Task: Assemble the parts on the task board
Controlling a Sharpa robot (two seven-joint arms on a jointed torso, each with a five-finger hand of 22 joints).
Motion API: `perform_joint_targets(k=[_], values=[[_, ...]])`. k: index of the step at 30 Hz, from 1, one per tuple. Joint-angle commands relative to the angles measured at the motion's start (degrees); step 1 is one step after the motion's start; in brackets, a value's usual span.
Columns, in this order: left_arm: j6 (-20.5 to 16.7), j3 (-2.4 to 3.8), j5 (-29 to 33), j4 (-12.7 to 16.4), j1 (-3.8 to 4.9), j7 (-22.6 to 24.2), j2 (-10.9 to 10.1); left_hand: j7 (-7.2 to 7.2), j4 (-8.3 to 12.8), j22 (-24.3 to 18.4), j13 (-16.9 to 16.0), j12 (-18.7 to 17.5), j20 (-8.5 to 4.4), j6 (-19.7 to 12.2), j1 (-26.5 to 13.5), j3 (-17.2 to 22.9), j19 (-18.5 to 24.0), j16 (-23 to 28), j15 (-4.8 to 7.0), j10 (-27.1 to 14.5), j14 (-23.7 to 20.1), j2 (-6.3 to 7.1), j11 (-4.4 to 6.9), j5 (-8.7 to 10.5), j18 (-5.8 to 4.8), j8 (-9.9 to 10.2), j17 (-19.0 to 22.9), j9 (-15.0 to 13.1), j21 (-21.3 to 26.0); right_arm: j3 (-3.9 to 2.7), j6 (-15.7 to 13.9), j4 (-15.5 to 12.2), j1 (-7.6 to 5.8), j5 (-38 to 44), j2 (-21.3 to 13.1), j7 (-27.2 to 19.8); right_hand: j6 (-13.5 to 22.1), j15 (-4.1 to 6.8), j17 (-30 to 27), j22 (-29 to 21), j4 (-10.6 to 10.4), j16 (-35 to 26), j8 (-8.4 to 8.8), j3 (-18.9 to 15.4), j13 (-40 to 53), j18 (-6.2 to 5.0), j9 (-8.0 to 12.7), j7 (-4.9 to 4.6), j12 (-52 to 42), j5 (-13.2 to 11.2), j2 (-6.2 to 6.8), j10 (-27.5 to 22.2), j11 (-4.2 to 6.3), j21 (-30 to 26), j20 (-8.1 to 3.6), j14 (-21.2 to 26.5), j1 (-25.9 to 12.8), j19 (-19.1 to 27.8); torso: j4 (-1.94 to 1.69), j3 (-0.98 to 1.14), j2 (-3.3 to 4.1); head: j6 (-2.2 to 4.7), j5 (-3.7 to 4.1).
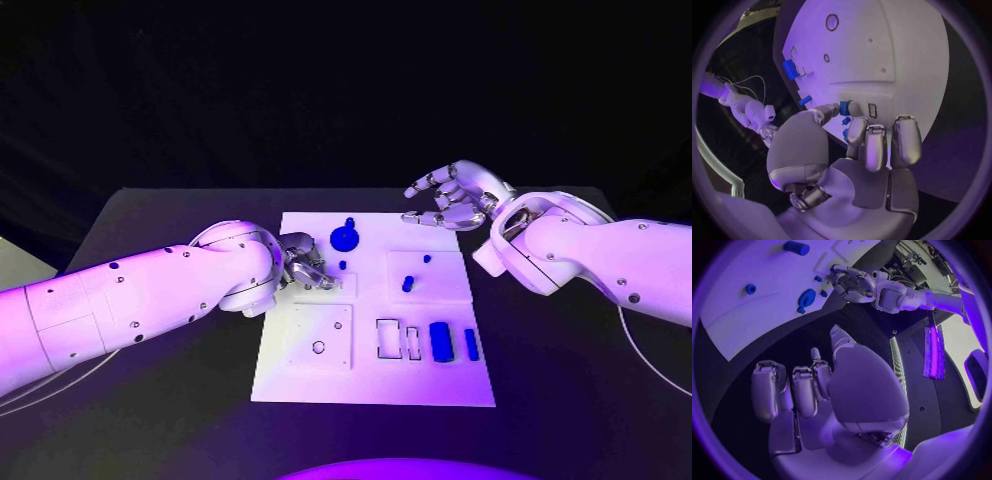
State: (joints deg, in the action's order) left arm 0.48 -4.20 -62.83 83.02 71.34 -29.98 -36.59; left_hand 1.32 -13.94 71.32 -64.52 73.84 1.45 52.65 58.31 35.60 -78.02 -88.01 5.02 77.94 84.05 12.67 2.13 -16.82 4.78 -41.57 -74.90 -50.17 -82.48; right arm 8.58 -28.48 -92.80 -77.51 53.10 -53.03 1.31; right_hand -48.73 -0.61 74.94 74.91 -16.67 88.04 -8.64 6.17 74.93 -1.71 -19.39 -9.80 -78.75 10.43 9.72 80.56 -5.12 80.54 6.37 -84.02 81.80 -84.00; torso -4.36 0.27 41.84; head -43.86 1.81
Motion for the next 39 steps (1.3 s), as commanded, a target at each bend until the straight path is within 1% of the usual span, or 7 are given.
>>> perform_joint_targets(k=[1, 6, 20, 25, 29, 33, 39], values=[[1.1, -0.39, 0.5, -0.2, -0.51, -0.7, 0.3, 0.38, -0.1, 0.1, -0.1, 0.2, -0.09, 0.2, -0.4, -0.5, -0.2, -0.3, 0.16, -0.1, 5.1, -0.12, 0.02, 0.06, -0.74, 0.3, -12.0, -0.1, 0.1, 0.0, 0.3, 0.0, 0.04, 0.3, 0.0, -0.4, -0.2, 0.05, 8.8, 9.3, 0.0, -0.3, -0.39, -0.1, 3.5, -0.65, 0.0, 0.02, 0.2, 0.0, -0.4, -0.3, 0.25, -0.2, 0.15, -4.4, -0.1, -1.2, 0.0, -0.02, -0.01, -0.01, 0.04], [1.0, -0.39, 0.6, -0.4, -0.51, -0.8, 0.3, 0.37, -0.6, 0.1, -0.1, 0.2, -0.08, 0.2, -0.4, -0.9, -0.2, -0.3, 0.15, -0.1, 5.1, -0.37, 0.01, 0.02, -0.74, 0.3, -12.0, -0.1, 0.1, 0.0, 0.3, 0.0, 0.04, 0.3, 0.0, -0.5, -0.2, 0.05, 8.8, 9.3, 0.0, -0.4, -0.39, -0.1, 3.4, -0.65, 0.1, 0.02, 0.3, 0.0, -0.4, -0.4, 0.25, -0.2, 0.15, -4.4, -0.2, -1.2, 0.0, 0.0, 0.0, 0.1, 0.01], [0.9, -0.36, 0.5, -0.6, -0.51, -0.7, 0.2, 0.37, -0.8, 0.1, -0.1, 0.2, -0.08, 0.2, -0.4, -1.2, -0.3, -0.3, 0.15, -0.1, 5.1, -0.51, 0.01, 0.02, -0.75, 0.4, -12.1, -0.1, 0.1, 0.0, 0.3, 0.0, 0.08, 0.2, 0.0, -0.5, -0.2, 0.04, 8.8, 9.3, 0.0, -0.3, -0.4, -0.1, 3.3, -0.64, 0.1, 0.01, 0.3, 0.0, -0.42, -0.4, 0.25, -0.1, 0.15, -4.5, -0.3, -1.2, 0.01, -0.01, 0.01, 0.33, -0.05], [0.8, -0.21, 0.5, -0.6, -0.51, -0.7, 0.1, 0.37, -1.2, 0.1, -0.3, 0.3, -0.08, 0.3, -0.3, -1.8, -0.3, -0.4, 0.15, 0.0, 5.1, -0.61, 0.01, 0.13, -0.74, 0.4, -12.1, -0.1, 0.1, 0.0, 0.3, 0.0, 0.12, 0.2, 0.0, -0.5, -0.2, 0.04, 8.8, 9.3, -0.1, -0.4, -0.4, -0.1, 3.4, -0.65, 0.1, 0.01, 0.2, 0.0, -0.43, -0.4, 0.25, -0.2, 0.15, -4.4, -0.3, -1.2, 0.03, -0.01, 0.02, 0.34, -0.03], [0.8, -0.1, 0.5, -0.7, -0.51, -0.7, 0.0, 0.35, -2.1, 0.4, -0.6, 0.5, -0.09, 0.5, -0.2, -3.9, -0.4, -0.5, 0.17, 0.2, 5.1, -0.59, 0.03, 0.39, -0.8, 0.4, -12.3, -0.3, 0.0, 0.0, 0.4, 0.0, 0.16, 0.2, 0.0, -0.6, -0.2, 0.04, 8.8, 9.4, -0.1, -0.4, -0.41, -0.2, 3.4, -0.63, 0.1, 0.01, 0.2, -0.1, -0.47, -0.4, 0.24, -0.1, 0.14, -4.4, -0.5, -1.2, 0.01, -0.02, 0.02, 0.3, 0.0], [0.9, -0.03, 0.5, -0.7, -0.51, -0.8, -0.1, 0.34, -2.4, 0.4, -0.6, 0.5, -0.1, 0.6, -0.2, -4.7, -0.5, -0.5, 0.18, 0.2, 5.1, -0.6, 0.04, 0.56, -0.8, 0.4, -12.3, -0.3, 0.0, 0.01, 0.4, 0.1, 0.19, 0.2, -0.1, -0.6, -0.2, 0.04, 8.8, 9.3, -0.1, -0.4, -0.41, -0.2, 3.4, -0.65, 0.1, 0.01, 0.2, -0.1, -0.47, -0.4, 0.24, -0.2, 0.14, -4.4, -0.5, -1.2, -0.01, 0.01, 0.01, 0.26, 0.04], [1.0, 0.04, 0.4, -0.7, -0.51, -0.8, -0.2, 0.35, -2.5, 0.5, -0.7, 0.5, -0.11, 0.6, -0.2, -5.6, -0.5, -0.5, 0.18, 0.3, 5.2, -0.6, 0.04, 0.7, -0.81, 0.5, -12.3, -0.4, 0.0, 0.01, 0.4, 0.1, 0.23, 0.2, -0.1, -0.6, -0.2, 0.04, 8.8, 9.3, -0.1, -0.4, -0.42, -0.2, 3.3, -0.64, 0.1, 0.01, 0.3, -0.1, -0.44, -0.4, 0.24, -0.2, 0.14, -4.4, -0.6, -1.2, -0.02, -0.01, -0.04, 0.19, 0.03]])
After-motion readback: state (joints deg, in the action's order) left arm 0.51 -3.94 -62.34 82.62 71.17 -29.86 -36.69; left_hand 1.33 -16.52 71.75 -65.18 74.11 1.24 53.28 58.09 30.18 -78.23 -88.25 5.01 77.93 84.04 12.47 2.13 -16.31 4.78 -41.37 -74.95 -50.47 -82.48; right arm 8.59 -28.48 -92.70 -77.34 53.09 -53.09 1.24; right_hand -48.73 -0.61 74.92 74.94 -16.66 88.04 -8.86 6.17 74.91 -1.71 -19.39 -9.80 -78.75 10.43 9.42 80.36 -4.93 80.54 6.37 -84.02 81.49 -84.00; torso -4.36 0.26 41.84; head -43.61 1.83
